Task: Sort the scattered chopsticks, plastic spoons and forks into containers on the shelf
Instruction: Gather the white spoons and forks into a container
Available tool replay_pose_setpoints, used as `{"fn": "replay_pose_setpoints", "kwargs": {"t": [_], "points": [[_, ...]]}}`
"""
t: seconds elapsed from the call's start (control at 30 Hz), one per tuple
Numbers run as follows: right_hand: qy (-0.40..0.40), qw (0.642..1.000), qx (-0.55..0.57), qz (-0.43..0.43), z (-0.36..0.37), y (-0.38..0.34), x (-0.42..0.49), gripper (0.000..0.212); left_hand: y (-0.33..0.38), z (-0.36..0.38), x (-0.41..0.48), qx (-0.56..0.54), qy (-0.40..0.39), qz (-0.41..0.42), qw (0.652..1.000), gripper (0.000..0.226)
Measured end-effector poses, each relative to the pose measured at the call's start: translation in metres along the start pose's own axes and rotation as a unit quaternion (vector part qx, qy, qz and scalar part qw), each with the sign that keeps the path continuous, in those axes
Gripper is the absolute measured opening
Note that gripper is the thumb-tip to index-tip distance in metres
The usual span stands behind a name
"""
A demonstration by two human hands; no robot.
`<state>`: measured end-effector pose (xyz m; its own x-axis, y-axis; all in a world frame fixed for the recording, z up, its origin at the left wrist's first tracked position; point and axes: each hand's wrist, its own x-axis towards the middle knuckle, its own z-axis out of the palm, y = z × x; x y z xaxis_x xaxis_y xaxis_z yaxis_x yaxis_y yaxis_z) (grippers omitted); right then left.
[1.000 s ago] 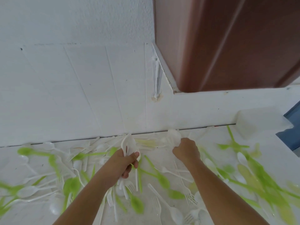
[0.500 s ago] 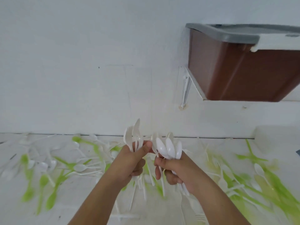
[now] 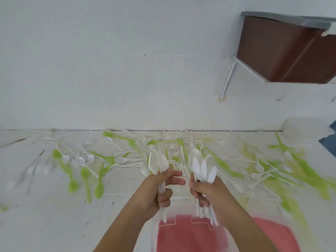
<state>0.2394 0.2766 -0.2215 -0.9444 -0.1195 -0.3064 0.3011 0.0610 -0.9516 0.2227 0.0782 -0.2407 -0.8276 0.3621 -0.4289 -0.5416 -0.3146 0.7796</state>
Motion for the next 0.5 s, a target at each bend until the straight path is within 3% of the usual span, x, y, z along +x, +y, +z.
{"fn": "replay_pose_setpoints", "kwargs": {"t": [0.17,0.3,0.5], "points": [[0.066,0.998,0.006,0.002,0.011,-0.001,-0.016,0.014,-0.013,-0.006,-0.018,0.030,-0.152,-0.097,0.983,0.051],[0.113,0.993,-0.034,0.003,0.017,-0.002,-0.017,0.007,-0.022,0.004,-0.019,0.069,-0.156,-0.105,0.980,0.047],[0.154,0.987,-0.054,-0.004,-0.008,0.003,-0.018,0.018,-0.031,0.018,-0.023,0.043,-0.169,-0.074,0.982,0.047]]}}
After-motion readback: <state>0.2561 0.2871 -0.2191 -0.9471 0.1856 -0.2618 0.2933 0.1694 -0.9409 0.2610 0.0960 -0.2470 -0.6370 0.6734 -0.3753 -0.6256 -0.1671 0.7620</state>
